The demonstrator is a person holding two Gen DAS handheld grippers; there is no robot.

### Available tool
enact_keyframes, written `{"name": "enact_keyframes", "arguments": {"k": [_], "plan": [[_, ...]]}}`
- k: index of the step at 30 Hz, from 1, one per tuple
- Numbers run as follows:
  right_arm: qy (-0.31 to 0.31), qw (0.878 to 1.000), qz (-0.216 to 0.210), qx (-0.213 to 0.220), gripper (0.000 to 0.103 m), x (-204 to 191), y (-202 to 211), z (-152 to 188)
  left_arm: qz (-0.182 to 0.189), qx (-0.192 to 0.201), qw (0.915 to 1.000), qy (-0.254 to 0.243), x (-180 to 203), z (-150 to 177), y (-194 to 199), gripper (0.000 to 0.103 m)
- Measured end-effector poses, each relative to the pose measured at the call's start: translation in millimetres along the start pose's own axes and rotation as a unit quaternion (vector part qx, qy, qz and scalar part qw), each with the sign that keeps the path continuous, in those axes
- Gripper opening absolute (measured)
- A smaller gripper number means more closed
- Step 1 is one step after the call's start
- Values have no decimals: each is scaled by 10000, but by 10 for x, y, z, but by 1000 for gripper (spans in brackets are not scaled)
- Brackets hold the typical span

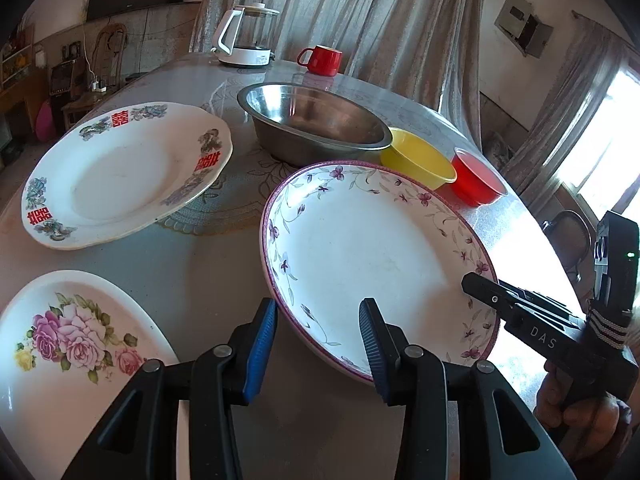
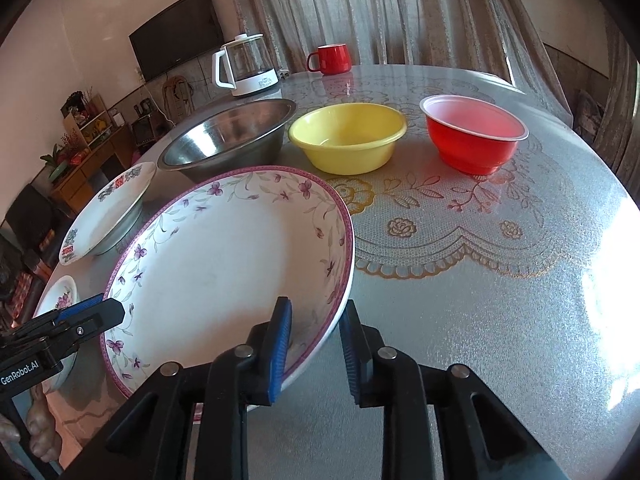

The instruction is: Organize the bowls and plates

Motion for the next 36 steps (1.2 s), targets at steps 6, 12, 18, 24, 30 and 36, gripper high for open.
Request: {"name": "enact_keyframes", "arguments": {"k": [6, 12, 18, 24, 30, 36], "plan": [[57, 9998, 45, -179, 24, 0, -22, 70, -1, 27, 10000, -75, -8, 62, 55, 42], [47, 9996, 111, -274, 25, -16, -13, 98, -12, 34, 10000, -80, -10, 46, 72, 41], [47, 9994, 65, -344, 26, -34, -27, 107, -131, 37, 9998, -148, 9, 27, 66, 41], [-26, 9994, 95, -330, 28, -39, -1, 119, -195, 111, 9997, -4, -116, 51, 154, 51], [-42, 9991, 372, -194, 33, 12, 122, 134, -71, 237, 9996, 129, -216, 68, 264, 58], [-138, 9983, 562, 84, 38, 55, 290, 65, 38, 473, 9982, 353, -355, 37, 436, 71]]}}
Point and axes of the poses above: each gripper's, at about its wrist camera, not at the fingertips, and y roughly against the way its jaws point, x to its right, z to its underside, the point moved 8 cm from there along -y, roughly the way its jaws point, and after that the axes turned 12 degrees about -x, right-handed, at the moved point
